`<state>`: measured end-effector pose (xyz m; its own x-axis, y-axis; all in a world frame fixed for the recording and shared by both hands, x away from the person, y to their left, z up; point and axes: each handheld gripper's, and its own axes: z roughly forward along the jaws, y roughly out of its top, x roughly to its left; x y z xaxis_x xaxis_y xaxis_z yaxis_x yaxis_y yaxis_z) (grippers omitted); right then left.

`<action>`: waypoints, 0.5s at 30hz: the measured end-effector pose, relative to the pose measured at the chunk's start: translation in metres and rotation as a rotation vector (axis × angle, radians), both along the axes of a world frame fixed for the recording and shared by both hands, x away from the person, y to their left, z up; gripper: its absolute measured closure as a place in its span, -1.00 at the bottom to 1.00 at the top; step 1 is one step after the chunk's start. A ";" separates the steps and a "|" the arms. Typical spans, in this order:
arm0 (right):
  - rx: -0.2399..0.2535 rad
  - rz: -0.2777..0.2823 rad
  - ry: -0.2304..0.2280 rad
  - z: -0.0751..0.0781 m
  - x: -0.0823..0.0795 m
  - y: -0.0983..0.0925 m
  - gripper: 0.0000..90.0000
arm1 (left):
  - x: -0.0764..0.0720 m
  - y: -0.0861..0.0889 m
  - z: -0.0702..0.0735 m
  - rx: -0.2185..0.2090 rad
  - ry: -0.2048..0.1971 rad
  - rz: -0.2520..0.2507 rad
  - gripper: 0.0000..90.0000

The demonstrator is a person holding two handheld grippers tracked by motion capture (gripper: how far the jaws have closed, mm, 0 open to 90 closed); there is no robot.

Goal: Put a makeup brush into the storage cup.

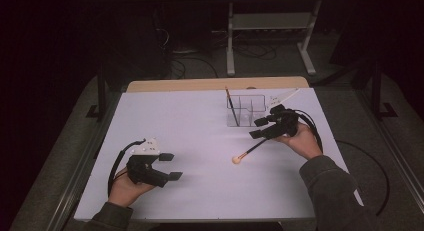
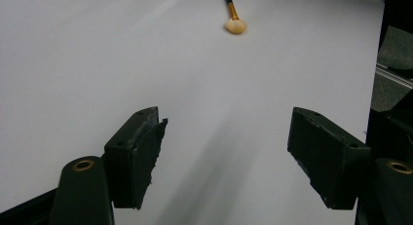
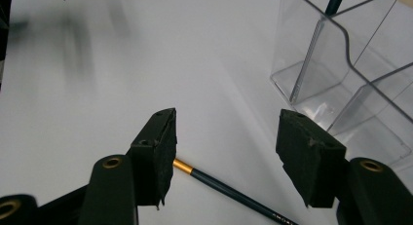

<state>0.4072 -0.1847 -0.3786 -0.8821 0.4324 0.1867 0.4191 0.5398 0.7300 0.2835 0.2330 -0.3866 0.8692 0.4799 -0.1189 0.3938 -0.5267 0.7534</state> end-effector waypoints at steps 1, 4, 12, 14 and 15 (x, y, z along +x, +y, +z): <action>-0.001 -0.002 0.003 -0.001 -0.001 0.000 -0.14 | 0.000 0.000 0.000 -0.003 0.002 0.003 -0.39; -0.011 0.003 0.003 -0.004 -0.001 -0.001 -0.14 | 0.000 0.002 0.000 -0.002 -0.008 0.003 -0.40; -0.007 0.006 0.003 -0.006 -0.003 -0.001 -0.16 | 0.000 0.003 0.000 -0.004 -0.004 0.004 -0.40; -0.005 0.007 -0.001 -0.006 -0.004 -0.001 -0.17 | 0.000 0.003 -0.001 -0.010 -0.003 0.004 -0.40; -0.006 0.010 -0.003 -0.007 -0.005 -0.001 -0.19 | 0.000 0.004 -0.001 -0.007 -0.002 0.004 -0.40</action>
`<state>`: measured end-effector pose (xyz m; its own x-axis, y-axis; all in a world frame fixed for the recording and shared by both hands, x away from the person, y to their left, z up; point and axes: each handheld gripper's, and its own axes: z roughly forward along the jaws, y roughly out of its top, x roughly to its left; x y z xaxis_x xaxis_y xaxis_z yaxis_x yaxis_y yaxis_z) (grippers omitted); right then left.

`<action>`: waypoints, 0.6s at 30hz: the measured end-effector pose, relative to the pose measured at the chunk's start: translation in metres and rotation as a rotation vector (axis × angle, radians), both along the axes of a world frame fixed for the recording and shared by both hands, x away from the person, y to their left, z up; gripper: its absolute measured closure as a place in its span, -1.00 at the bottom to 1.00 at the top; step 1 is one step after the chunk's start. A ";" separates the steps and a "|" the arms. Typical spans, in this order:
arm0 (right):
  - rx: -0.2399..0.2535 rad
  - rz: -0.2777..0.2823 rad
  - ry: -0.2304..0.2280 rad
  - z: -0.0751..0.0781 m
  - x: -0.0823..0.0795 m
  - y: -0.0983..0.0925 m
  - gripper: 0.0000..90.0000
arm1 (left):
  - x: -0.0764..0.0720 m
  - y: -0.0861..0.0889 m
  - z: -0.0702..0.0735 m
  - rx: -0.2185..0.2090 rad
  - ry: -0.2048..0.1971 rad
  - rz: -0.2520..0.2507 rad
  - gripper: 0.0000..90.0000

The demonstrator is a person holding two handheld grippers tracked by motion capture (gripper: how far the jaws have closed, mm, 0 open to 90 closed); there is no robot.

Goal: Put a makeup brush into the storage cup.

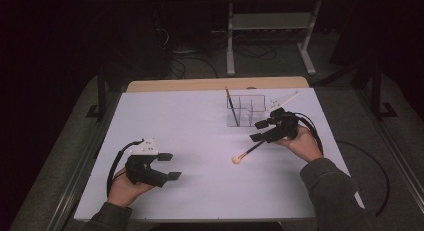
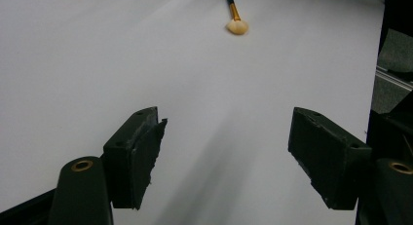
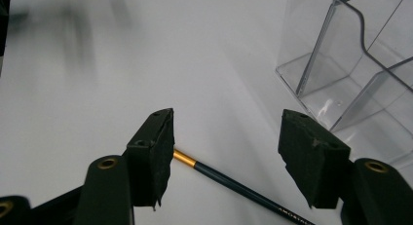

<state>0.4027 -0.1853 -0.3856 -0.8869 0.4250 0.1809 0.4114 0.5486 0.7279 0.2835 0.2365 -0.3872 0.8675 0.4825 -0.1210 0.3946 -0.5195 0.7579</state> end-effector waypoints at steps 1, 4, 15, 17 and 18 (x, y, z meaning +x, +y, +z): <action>0.000 0.002 0.001 0.000 0.000 0.000 -0.20 | 0.000 0.000 0.000 -0.002 0.002 0.003 -0.40; -0.005 0.005 -0.002 -0.002 -0.001 0.001 -0.23 | 0.000 0.002 0.000 -0.001 -0.002 0.006 -0.40; -0.032 0.017 0.002 -0.006 -0.008 0.001 -0.24 | 0.000 0.003 0.002 -0.004 -0.006 0.018 -0.41; -0.031 0.018 -0.003 -0.005 -0.010 0.001 -0.24 | 0.000 0.004 0.003 -0.005 -0.010 0.017 -0.41; -0.032 0.022 -0.006 -0.005 -0.010 0.001 -0.24 | -0.001 0.004 0.003 -0.003 -0.011 0.016 -0.41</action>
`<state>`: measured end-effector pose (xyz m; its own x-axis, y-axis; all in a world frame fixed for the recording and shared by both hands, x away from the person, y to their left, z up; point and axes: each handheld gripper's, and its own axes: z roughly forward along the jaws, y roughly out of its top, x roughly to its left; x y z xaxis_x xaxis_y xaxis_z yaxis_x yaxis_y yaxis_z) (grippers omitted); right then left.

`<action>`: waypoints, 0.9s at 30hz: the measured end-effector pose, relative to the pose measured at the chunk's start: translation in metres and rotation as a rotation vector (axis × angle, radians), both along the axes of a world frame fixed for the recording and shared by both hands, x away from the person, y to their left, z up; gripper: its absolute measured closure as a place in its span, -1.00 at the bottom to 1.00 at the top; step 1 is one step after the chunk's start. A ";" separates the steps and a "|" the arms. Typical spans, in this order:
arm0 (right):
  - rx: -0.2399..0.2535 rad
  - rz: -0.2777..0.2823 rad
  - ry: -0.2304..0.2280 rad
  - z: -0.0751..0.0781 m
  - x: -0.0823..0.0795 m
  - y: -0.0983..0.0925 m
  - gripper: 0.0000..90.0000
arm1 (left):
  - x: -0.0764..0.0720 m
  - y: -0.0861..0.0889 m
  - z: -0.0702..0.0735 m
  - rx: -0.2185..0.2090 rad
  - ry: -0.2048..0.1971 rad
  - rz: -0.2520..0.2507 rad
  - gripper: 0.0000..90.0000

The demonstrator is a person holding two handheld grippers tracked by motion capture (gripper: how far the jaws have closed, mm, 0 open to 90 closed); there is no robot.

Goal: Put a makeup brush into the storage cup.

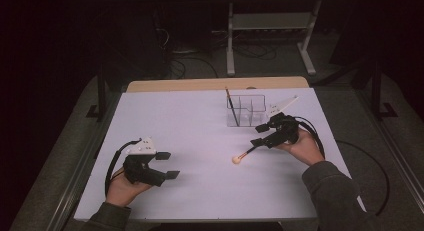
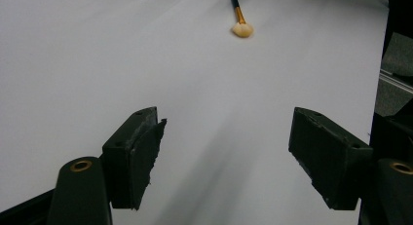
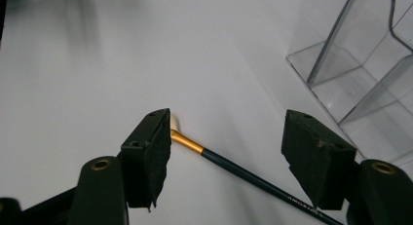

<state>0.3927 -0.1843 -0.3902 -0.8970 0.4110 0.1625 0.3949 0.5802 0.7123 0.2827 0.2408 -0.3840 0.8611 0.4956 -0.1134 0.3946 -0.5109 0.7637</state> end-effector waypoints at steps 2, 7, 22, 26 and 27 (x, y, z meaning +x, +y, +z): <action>0.003 0.003 -0.002 0.001 -0.001 0.001 -0.24 | -0.001 0.000 0.000 -0.004 0.003 0.005 -0.41; -0.012 0.018 -0.016 0.000 -0.001 0.004 -0.24 | 0.000 0.000 0.000 -0.001 -0.001 -0.003 -0.41; -0.048 0.063 -0.033 -0.004 -0.001 0.012 -0.25 | -0.001 0.000 0.001 -0.001 -0.008 -0.011 -0.43; -0.065 0.073 -0.033 -0.006 -0.003 0.016 -0.25 | -0.001 0.001 0.001 -0.002 -0.005 -0.001 -0.43; -0.069 0.080 -0.032 -0.006 -0.003 0.017 -0.25 | -0.001 0.002 0.001 -0.001 -0.012 -0.005 -0.43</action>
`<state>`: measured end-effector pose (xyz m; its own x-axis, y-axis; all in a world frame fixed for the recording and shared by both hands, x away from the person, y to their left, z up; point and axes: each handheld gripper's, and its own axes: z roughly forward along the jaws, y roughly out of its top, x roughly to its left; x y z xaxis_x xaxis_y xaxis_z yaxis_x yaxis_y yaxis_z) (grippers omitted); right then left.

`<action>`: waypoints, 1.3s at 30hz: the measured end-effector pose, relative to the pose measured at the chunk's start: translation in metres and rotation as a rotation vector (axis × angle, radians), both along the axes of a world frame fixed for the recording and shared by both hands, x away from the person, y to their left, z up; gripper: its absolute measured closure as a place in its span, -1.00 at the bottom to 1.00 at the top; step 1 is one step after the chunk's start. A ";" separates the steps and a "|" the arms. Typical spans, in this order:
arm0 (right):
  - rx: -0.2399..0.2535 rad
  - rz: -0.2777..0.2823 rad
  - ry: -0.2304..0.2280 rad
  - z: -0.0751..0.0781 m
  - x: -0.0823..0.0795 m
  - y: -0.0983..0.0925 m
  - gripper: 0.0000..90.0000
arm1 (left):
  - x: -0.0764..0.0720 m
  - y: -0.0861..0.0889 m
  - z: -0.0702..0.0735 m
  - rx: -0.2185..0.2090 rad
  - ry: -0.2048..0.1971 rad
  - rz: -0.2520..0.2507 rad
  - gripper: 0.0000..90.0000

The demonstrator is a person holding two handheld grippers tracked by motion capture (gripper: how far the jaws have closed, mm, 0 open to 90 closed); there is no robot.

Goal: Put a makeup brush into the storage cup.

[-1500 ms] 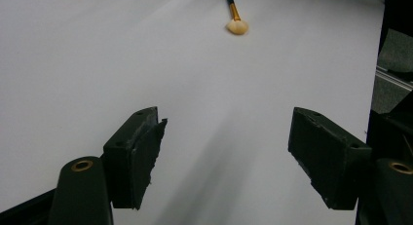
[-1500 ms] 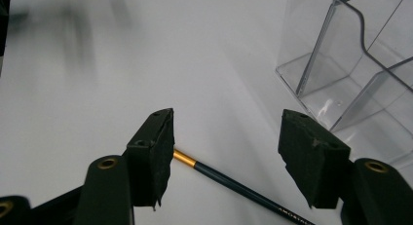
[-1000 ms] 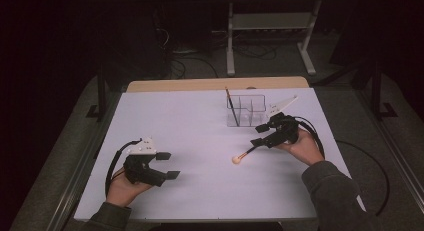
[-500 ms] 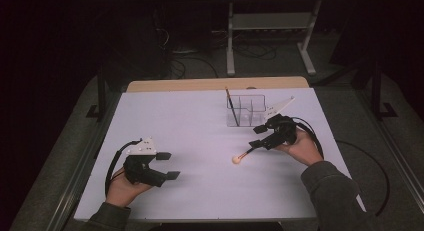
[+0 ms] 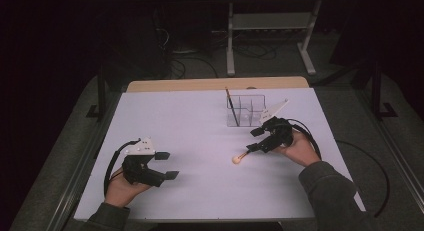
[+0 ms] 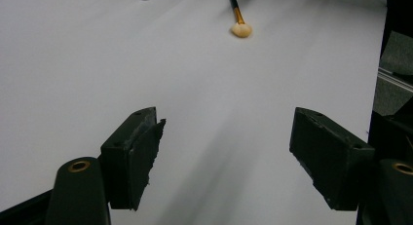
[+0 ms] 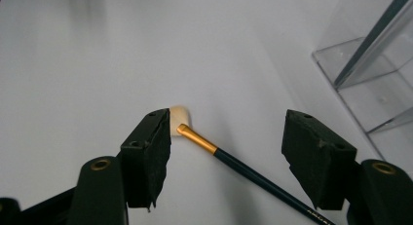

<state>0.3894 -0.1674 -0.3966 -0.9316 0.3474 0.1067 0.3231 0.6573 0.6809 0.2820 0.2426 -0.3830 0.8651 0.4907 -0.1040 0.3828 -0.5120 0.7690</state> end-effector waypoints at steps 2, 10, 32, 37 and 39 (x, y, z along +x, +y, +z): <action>-0.014 0.015 -0.006 -0.003 0.000 0.002 -0.24 | -0.001 0.000 0.001 -0.004 0.003 0.002 -0.43; -0.065 0.052 0.002 -0.018 -0.001 0.010 -0.20 | -0.001 -0.001 0.000 -0.005 0.005 0.004 -0.43; -0.218 0.115 -0.051 -0.033 0.012 0.024 0.31 | 0.002 0.000 0.000 -0.012 0.010 0.006 -0.43; -0.242 0.119 -0.048 -0.036 0.012 0.025 0.46 | 0.002 0.000 0.000 -0.013 0.010 0.012 -0.43; -0.249 0.121 -0.052 -0.035 0.012 0.026 0.55 | 0.002 0.001 0.000 -0.012 0.005 0.013 -0.43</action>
